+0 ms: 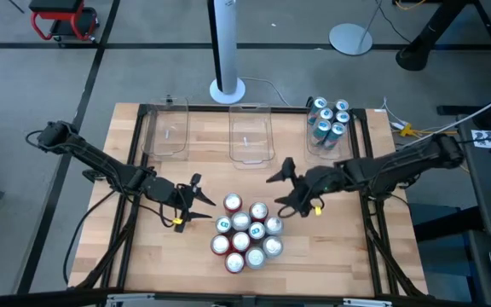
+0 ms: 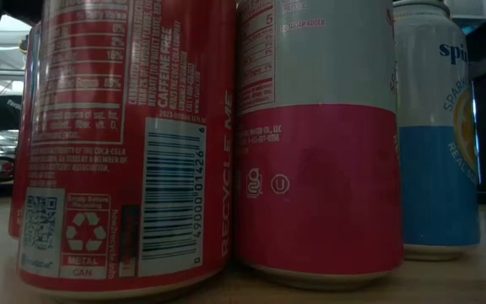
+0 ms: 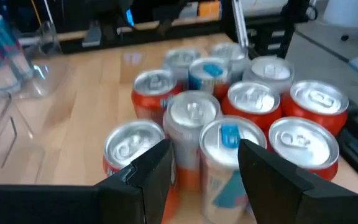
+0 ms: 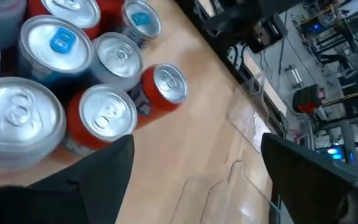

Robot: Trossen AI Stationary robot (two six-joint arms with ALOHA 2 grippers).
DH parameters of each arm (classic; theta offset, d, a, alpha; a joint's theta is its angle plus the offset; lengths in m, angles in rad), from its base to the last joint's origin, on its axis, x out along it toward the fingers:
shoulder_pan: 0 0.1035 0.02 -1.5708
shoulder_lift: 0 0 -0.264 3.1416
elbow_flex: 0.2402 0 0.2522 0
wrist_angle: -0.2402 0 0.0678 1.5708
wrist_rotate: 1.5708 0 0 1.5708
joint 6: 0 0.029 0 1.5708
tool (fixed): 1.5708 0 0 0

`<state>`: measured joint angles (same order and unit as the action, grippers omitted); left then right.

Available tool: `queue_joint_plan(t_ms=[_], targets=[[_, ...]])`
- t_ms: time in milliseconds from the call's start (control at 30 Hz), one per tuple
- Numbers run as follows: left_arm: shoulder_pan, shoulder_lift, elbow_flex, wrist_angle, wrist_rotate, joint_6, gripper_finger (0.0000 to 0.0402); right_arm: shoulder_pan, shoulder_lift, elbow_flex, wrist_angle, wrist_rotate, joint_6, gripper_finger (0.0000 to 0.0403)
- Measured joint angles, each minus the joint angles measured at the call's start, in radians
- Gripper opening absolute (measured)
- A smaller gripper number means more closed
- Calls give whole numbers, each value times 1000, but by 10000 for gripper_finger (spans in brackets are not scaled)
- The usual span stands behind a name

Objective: Sort soda cans
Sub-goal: Put the blue soda can into the top right transparent bin

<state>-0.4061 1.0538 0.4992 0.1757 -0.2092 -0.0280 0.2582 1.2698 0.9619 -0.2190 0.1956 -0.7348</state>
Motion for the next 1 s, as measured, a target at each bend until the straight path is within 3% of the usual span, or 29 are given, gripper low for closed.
queue_joint_plan(t_ms=[267, 500, 833, 1000], targets=[[0, 3, 0, 9, 0, -3, 175, 116, 79, 0, 177, -6, 0, 352], [-2, 59, 0, 25, 40, -12, 175, 129, 130, 0, 316, 2, 1, 353], [3, 100, 1, 111, 43, -24, 179, 129, 156, 0, 302, -2, -65, 353], [12, 99, 6, 111, 50, -45, 216, 129, 156, 0, 292, 5, -105, 353]])
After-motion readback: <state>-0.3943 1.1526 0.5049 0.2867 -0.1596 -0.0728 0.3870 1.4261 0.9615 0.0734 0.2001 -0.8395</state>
